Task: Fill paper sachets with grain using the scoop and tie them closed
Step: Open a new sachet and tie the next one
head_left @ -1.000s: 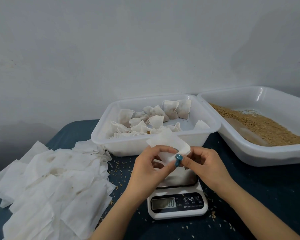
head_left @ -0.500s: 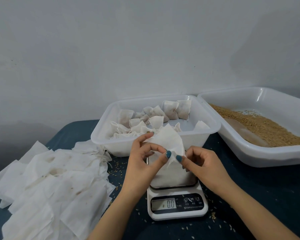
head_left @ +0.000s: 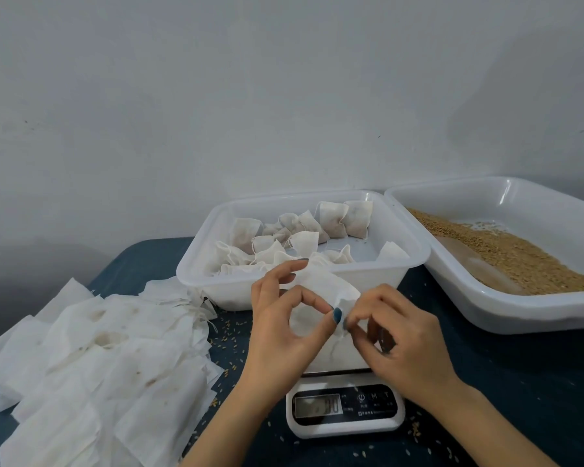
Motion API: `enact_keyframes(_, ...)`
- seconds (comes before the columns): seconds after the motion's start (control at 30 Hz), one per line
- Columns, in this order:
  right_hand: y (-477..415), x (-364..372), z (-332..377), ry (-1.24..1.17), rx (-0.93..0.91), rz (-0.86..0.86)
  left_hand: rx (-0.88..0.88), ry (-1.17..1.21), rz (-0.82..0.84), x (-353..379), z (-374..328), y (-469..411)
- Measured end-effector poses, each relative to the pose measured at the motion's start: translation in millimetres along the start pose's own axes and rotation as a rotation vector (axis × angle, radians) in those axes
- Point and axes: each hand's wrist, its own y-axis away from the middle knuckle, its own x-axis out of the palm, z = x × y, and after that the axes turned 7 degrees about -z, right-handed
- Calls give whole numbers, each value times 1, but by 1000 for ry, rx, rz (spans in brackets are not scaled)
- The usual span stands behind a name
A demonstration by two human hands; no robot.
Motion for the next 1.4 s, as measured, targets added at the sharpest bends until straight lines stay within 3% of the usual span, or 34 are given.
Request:
enact_keyframes(0.37, 1, -2, 3, 164, -36, 104, -204, 152, 33, -4, -4, -4)
enact_keyframes(0.77, 1, -1, -1, 145, -90, 43, -170, 58, 23, -2, -1, -2)
enact_keyframes(0.97, 3, 1, -3, 11, -10, 69, -107, 46, 60, -2, -3, -2)
enact_keyframes(1.17, 6, 4, -10, 117, -133, 59, -82, 105, 98, 0, 0, 0)
enact_keyframes(1.3, 6, 3, -13, 139, -143, 19, -90, 164, 245, -3, 2, 0)
enact_keyframes(1.4, 4, 2, -12, 123, -146, 12, -13, 10, 350, -5, 6, -1)
